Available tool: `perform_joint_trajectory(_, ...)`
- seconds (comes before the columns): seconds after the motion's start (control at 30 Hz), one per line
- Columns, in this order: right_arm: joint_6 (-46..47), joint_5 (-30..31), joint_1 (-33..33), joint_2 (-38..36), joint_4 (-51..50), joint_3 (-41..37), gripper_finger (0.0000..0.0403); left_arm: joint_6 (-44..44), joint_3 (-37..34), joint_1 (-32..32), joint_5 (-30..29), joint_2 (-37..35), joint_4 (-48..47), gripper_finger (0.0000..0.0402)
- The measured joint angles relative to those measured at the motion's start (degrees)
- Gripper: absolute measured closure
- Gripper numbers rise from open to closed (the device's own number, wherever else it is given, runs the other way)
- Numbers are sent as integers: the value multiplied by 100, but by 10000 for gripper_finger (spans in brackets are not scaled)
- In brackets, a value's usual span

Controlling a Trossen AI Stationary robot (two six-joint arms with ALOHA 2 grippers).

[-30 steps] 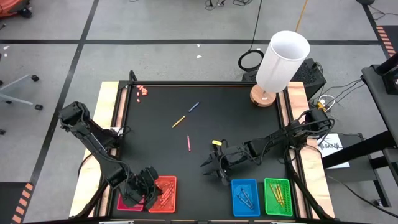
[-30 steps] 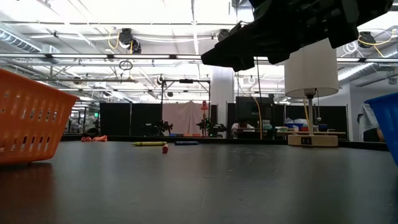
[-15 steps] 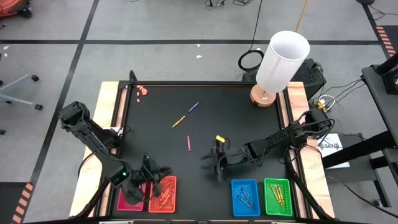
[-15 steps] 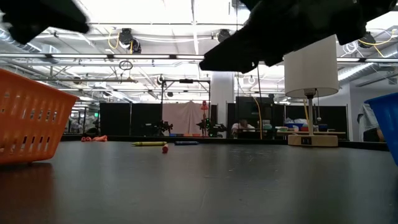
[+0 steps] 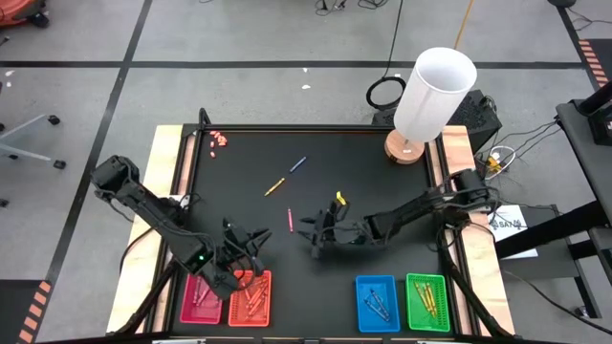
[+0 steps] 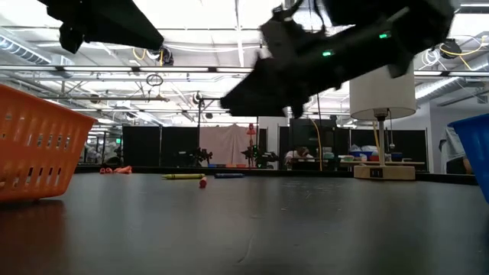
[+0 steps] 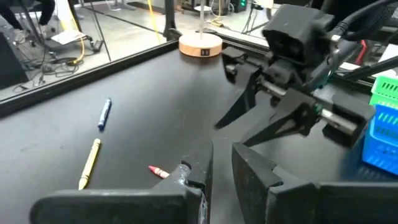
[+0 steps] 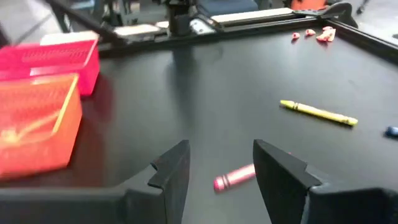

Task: Sort crayons
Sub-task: Put the red crayon into the red bin

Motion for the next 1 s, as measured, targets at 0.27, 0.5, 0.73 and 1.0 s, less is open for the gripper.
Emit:
perform_joint_trajectory(0.27,4,2,-91,981,-755,1303,243,-35,0,3,30,15,1,342)
perform_joint_trajectory(0.5,-229,985,-89,1545,-2250,2222,243,-48,0,-21,109,395,91,342)
perform_joint_trajectory(0.73,353,1351,-129,1749,-2350,2285,243,-48,-2,-21,134,762,273,342)
perform_joint_trajectory(1.0,984,1326,-255,1960,-2498,2285,243,-45,-2,-21,134,820,321,342)
